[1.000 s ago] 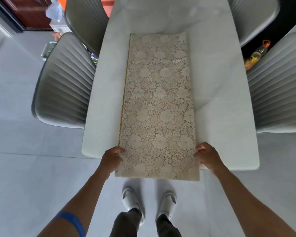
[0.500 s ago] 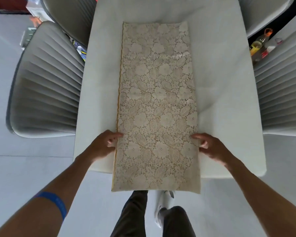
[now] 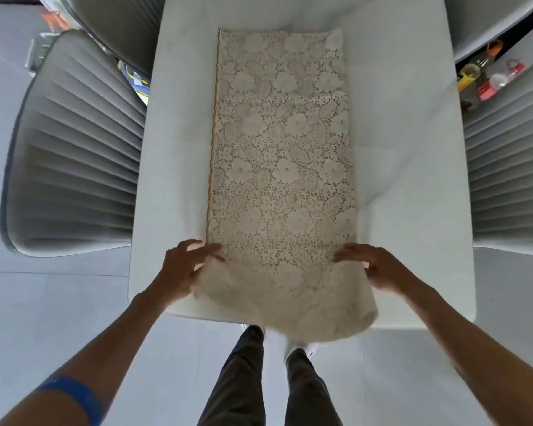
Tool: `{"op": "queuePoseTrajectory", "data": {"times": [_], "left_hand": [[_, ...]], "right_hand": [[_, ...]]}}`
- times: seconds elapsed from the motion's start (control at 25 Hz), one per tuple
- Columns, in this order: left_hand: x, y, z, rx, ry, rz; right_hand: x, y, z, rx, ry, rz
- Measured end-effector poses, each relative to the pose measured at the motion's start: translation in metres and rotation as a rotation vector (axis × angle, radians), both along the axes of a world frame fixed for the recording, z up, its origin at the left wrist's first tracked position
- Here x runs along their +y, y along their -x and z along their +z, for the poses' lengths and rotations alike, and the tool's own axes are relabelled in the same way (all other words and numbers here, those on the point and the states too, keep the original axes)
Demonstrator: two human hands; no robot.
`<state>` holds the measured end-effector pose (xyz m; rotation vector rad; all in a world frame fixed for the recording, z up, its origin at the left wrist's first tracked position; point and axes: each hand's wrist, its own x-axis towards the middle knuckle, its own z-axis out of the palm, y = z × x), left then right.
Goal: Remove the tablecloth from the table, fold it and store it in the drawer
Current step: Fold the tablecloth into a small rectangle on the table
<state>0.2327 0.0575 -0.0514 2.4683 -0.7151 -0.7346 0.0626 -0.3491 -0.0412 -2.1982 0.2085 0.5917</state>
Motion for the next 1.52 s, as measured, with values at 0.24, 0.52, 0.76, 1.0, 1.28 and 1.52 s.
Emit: {"op": "queuePoseTrajectory", "data": {"times": [0.24,0.52,0.76,1.0,1.28,1.52], "left_hand": [[-0.040,-0.024,-0.003,0.340,0.087,0.664],[-0.049,-0.019,-0.012,0.107,-0.107,0.690],[-0.066,-0.014,-0.008,-0.011,-0.205,0.726],[-0.117,-0.027,-0.008,-0.391,-0.015,0.158],[-0.128,-0.060,-0.072,-0.498,-0.221,-0.074],[-0.126,-0.061,-0.079,-0.489,-0.259,-0.027]], "right_hand": [[-0.012,-0.052,0.000,0.279,-0.175,-0.799],[0.015,-0.043,-0.013,0.146,0.040,-0.950],[0.028,-0.049,-0.011,0.097,0.217,-0.952],[0.059,-0.105,-0.010,-0.409,0.658,-0.402],[0.032,-0.105,-0.080,-0.273,0.844,-0.246],[0.032,-0.107,-0.086,-0.260,0.848,-0.292]]}}
